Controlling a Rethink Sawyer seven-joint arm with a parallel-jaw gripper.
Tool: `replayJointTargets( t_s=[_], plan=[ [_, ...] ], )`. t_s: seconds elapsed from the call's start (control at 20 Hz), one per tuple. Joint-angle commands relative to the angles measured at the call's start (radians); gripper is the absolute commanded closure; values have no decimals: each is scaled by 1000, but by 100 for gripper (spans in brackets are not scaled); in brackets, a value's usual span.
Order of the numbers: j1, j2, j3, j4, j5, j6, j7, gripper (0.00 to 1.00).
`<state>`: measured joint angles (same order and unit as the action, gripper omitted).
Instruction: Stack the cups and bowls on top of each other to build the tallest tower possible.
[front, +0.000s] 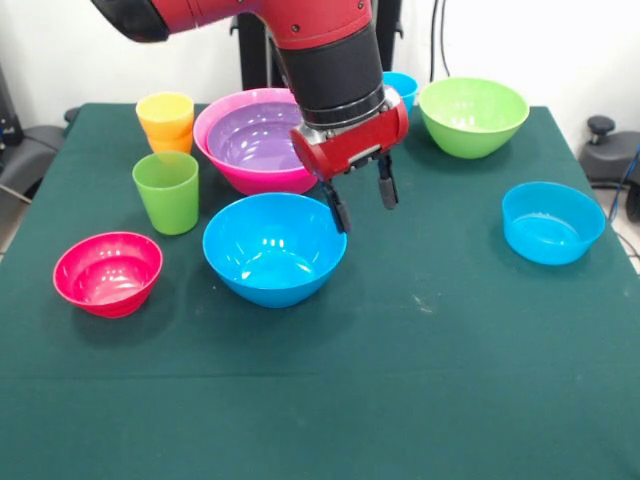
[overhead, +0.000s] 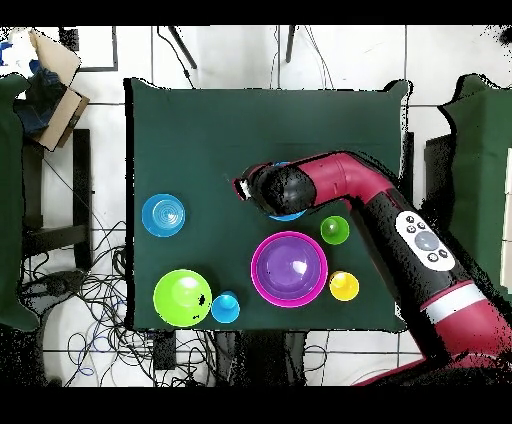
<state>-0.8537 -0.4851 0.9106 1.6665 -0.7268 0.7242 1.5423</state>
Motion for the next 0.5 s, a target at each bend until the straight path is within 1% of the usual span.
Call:
replayJointTargets(
  t_s=[0.05,0.25,0.5],
  plan=[
    [6,45,-70,-38,-78,-58,-109,0],
    [-8,73,-70,-44,-83,-66,-127,0],
    [-16,84,-63,-47,-83,-68,-140,0]
  ],
)
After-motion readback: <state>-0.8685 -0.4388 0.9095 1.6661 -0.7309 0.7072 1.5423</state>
